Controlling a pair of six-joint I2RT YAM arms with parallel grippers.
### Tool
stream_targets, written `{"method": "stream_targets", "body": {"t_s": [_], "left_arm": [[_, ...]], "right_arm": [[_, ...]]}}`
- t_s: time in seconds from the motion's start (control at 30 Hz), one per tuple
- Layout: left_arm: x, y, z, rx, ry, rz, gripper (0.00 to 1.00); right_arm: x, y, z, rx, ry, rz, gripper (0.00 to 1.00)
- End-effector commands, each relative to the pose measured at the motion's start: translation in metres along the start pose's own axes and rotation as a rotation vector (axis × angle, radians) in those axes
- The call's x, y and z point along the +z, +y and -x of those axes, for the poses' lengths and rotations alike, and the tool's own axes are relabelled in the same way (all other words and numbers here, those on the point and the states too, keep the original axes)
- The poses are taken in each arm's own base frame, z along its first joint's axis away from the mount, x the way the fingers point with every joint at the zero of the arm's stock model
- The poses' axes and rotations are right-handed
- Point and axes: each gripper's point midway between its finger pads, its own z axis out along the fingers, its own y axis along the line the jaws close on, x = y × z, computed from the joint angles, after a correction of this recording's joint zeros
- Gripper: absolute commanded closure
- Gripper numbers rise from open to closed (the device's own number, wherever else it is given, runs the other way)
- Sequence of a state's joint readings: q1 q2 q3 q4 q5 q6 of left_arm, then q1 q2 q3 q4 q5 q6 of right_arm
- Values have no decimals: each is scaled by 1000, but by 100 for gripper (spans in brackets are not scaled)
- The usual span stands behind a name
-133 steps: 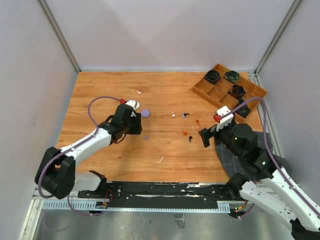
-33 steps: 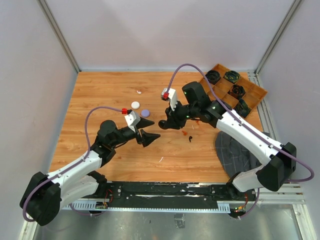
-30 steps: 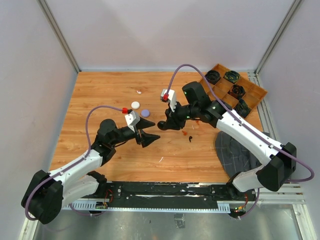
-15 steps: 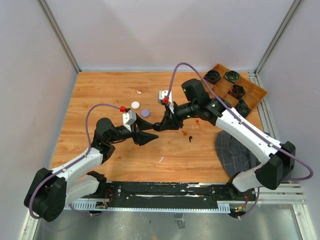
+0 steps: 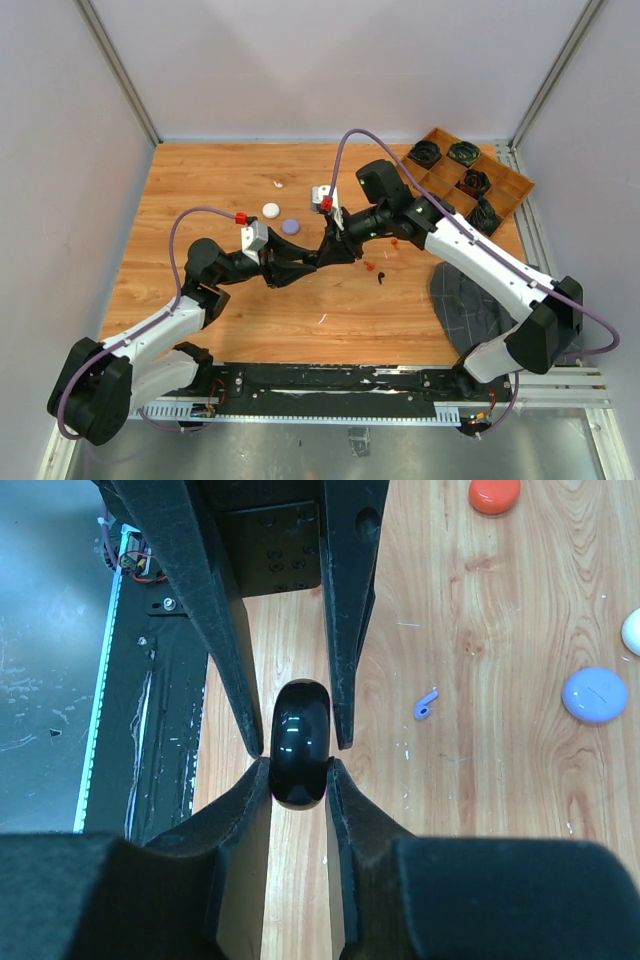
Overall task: Insert the wireless bluetooth earbuds into the charging case
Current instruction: Pick up the charging case at the center of the board.
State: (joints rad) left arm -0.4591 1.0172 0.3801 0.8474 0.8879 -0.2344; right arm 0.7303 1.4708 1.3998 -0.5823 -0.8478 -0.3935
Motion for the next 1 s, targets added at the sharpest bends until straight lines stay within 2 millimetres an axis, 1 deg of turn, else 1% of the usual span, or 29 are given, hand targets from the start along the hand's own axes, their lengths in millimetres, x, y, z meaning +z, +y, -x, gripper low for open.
{"method": "stream_targets", "body": {"t_s": [0.0, 0.17, 0.4, 0.6, 0.83, 0.9, 0.97], "left_arm": [[-2, -4, 6, 30, -27, -15, 59], [-3, -5, 2, 22, -19, -18, 63], [-5, -5, -4, 12, -4, -14, 62], [-5, -7, -3, 17, -4, -20, 64], [-6, -9, 0, 24, -10, -28, 64], [-6, -9, -1, 24, -8, -28, 65], [-6, -9, -2, 25, -6, -28, 69]], "right_arm": [[3, 8, 15, -40, -23, 40, 99], [3, 8, 20, -51, -29, 38, 99], [0, 6, 24, -64, -28, 18, 99], [2, 6, 24, -56, -15, 22, 99], [8, 6, 20, -57, 17, 23, 99], [8, 6, 21, -61, 19, 21, 99], [9, 5, 20, -64, 24, 14, 99]]}}
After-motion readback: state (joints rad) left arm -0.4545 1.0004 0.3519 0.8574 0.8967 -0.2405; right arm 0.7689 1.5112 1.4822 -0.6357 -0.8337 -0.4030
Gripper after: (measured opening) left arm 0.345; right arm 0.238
